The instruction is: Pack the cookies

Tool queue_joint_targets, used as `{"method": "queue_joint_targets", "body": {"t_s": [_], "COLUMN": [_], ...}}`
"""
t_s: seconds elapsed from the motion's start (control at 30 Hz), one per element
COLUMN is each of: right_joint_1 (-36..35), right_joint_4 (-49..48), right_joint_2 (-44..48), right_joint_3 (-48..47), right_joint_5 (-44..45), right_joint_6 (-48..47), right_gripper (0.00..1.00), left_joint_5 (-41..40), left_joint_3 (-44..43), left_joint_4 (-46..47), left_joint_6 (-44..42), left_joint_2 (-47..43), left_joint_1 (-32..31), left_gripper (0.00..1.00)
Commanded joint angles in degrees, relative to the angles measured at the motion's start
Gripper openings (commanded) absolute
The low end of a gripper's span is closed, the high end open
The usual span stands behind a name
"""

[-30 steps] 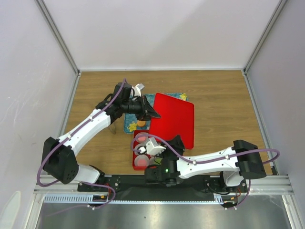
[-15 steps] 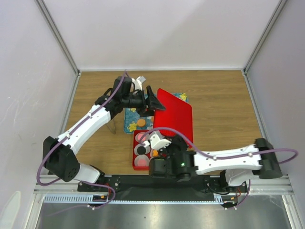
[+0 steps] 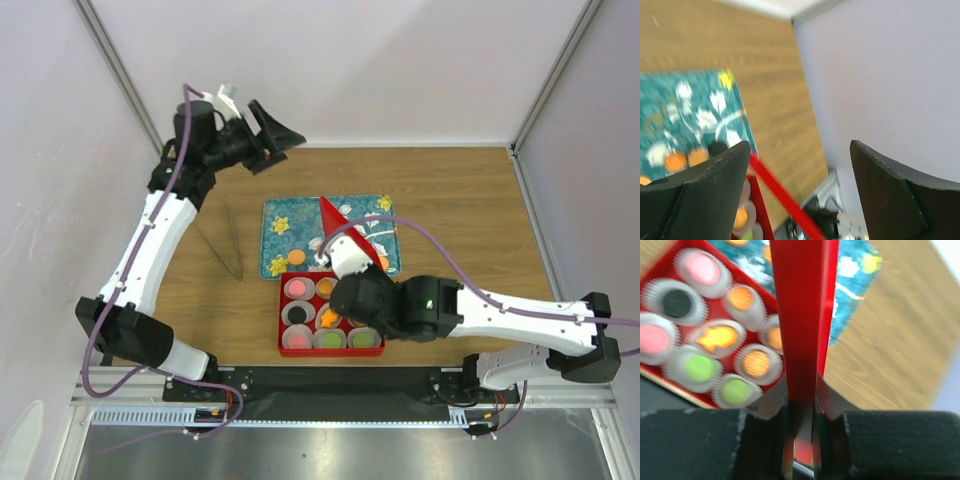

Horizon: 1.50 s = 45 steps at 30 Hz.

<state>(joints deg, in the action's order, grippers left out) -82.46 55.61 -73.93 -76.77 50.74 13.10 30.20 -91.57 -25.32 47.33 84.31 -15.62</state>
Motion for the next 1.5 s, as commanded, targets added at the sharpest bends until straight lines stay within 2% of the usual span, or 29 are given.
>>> {"method": "queue_joint_targets", "body": {"t_s": [0.0, 0.03, 0.07, 0.13, 0.17, 0.2, 0.23, 0.3, 0.33, 0.4, 0.43, 0.53, 0.67, 0.73, 0.8, 0.93, 1.13, 1.47], "right_joint_1": [6.41, 8.43, 13.58, 18.53, 23.69, 26.01, 28.99, 36.44, 38.92, 45.41, 46.85, 50.01, 51.78, 52.40, 52.31, 52.40, 52.40, 52.13], "right_joint_4": [-1.73, -3.22, -3.93, -6.21, -6.83, -8.14, -9.20, -13.22, -14.99, -22.25, -25.18, -35.81, -46.55, -57.04, -58.07, -66.23, -71.41, -74.42], "right_joint_2": [4.49, 5.11, 5.55, 6.78, 7.04, 7.22, 7.57, 8.19, 8.88, 9.42, 9.77, 11.70, 15.30, 16.27, 16.54, 18.12, 18.65, 17.86], "right_joint_3": [-5.22, -5.84, -6.89, -7.86, -8.39, -8.48, -8.31, -6.55, -5.33, 0.27, 2.40, 11.08, 20.68, 28.04, 29.21, 36.32, 42.48, 48.02], "right_joint_5": [-14.67, -18.19, -25.88, -38.18, -41.91, -45.69, -54.43, -62.74, -71.13, -79.70, -86.88, -94.13, -97.93, -100.39, -100.83, -101.72, -102.68, -102.68], "right_joint_6": [1.39, 1.75, 2.10, 3.50, 4.29, 5.08, 6.92, 9.12, 12.35, 16.67, 19.04, 27.66, 38.11, 44.68, 45.34, 50.78, 54.12, 53.34], "right_gripper": [0.00, 0.00, 0.00, 0.00, 0.00, 0.00, 0.00, 0.00, 0.00, 0.00, 0.00, 0.00, 0.00, 0.00, 0.00, 0.00, 0.00, 0.00], "left_joint_5": [-1.89, -2.50, -3.21, -6.71, -7.60, -9.70, -10.59, -11.73, -12.87, -13.67, -14.11, -15.34, -15.96, -17.18, -17.27, -17.45, -18.24, -18.77], "left_joint_3": [-4.93, -4.67, -4.15, -2.49, -1.69, -0.81, 1.37, 4.02, 7.42, 11.92, 16.64, 25.35, 33.55, 38.28, 40.22, 44.01, 47.97, 52.90], "left_joint_4": [0.44, 0.45, 0.36, -0.17, -0.52, -1.39, -1.57, -2.71, -2.98, -2.37, -2.19, -1.84, -1.40, -1.75, -1.49, -0.17, 0.80, 3.52], "left_joint_6": [-2.24, -2.33, -2.59, -4.08, -5.22, -5.84, -6.63, -8.74, -9.18, -9.98, -10.15, -10.77, -11.21, -11.47, -11.21, -11.03, -10.42, -9.28], "left_joint_2": [-1.77, -2.57, -3.36, -6.42, -7.83, -8.89, -11.69, -14.08, -16.96, -20.05, -21.46, -26.73, -32.36, -34.38, -34.74, -35.80, -36.68, -36.77], "left_joint_1": [2.34, 3.04, 3.22, 3.31, 3.31, 3.31, 3.23, 3.22, 3.22, 3.14, 3.05, 3.05, 2.35, 0.08, -0.11, -1.08, -3.01, -5.91], "left_gripper": [0.86, 0.86, 0.86, 0.86, 0.86, 0.86, 0.86, 0.87, 0.87, 0.87, 0.87, 0.87, 0.86, 0.87, 0.86, 0.86, 0.87, 0.87]}}
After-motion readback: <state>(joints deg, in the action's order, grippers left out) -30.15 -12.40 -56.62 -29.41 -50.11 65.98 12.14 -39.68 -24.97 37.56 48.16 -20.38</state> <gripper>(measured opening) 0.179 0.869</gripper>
